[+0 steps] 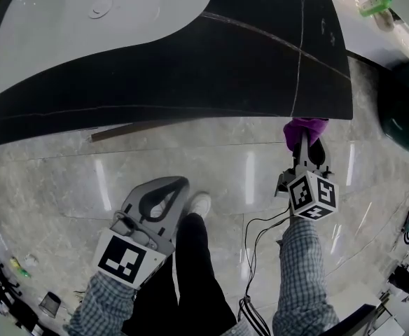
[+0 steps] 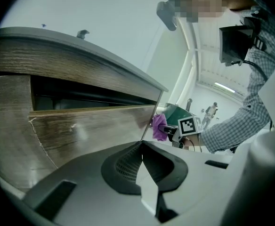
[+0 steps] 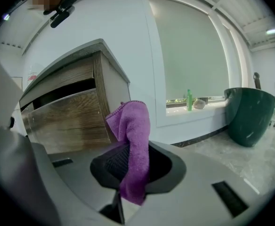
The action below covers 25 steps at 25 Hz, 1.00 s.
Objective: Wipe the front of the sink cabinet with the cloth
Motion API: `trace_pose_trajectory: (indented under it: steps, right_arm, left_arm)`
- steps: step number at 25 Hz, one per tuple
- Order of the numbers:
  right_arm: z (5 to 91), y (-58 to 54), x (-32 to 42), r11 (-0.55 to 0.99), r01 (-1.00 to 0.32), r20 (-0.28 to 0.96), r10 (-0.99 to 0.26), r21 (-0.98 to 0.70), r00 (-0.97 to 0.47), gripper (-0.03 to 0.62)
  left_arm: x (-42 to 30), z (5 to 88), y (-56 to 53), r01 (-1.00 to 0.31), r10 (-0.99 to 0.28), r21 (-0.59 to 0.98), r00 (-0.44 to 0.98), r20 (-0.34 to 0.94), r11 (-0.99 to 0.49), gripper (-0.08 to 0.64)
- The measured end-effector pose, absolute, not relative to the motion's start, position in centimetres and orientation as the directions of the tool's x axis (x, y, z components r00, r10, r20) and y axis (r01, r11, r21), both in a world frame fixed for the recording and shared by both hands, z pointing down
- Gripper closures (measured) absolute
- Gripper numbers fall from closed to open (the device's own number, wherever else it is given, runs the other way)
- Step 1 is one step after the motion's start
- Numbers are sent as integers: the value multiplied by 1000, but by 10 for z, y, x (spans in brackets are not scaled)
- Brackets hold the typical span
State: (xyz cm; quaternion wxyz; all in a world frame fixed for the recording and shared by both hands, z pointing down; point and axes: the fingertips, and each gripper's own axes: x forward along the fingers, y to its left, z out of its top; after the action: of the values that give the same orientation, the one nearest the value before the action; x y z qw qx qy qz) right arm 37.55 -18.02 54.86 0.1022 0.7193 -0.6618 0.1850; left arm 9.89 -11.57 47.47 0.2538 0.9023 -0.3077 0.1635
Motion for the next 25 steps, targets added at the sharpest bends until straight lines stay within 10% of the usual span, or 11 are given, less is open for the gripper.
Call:
trace_pose_trajectory:
  steps: [25]
  right_arm:
    - [584, -195, 205, 112, -988, 451, -880, -104, -147, 515]
  left_arm:
    - [-12, 491, -104, -735, -548, 311, 664, 508, -602, 549]
